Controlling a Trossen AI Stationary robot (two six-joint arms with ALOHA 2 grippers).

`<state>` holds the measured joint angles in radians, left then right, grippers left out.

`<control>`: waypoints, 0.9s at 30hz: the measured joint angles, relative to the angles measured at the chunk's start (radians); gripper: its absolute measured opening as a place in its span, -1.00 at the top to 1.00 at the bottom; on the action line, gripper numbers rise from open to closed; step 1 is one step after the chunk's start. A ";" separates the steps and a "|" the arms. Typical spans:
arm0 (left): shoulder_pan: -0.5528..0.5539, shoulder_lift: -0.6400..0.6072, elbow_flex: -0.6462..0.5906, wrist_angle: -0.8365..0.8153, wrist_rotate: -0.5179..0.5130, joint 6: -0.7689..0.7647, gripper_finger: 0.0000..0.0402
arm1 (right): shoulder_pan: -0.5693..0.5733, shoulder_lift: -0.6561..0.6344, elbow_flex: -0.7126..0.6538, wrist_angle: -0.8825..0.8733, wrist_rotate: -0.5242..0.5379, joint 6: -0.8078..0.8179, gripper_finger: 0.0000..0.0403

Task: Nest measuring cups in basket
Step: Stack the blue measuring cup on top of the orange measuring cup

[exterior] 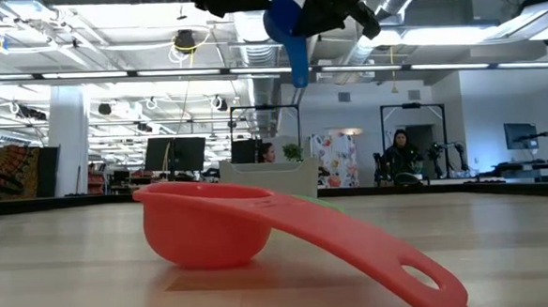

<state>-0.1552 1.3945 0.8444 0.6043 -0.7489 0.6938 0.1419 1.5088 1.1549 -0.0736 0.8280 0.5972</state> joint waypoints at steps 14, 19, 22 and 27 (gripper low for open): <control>-0.004 -0.003 -0.002 -0.131 -0.077 -0.123 1.00 | 0.009 0.081 -0.001 0.004 0.047 0.110 0.90; -0.004 -0.002 -0.002 -0.149 -0.063 -0.162 1.00 | 0.009 0.082 -0.001 0.000 0.058 0.110 0.85; -0.005 -0.002 -0.002 -0.169 -0.030 -0.169 1.00 | 0.010 0.082 -0.002 -0.006 0.060 0.109 0.86; -0.019 -0.002 -0.002 -0.182 -0.030 -0.173 0.98 | 0.011 0.082 -0.002 -0.003 0.061 0.129 0.90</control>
<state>-0.1745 1.3922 0.8425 0.4219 -0.7785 0.5207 0.1528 1.5906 1.1526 -0.0770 0.8889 0.7266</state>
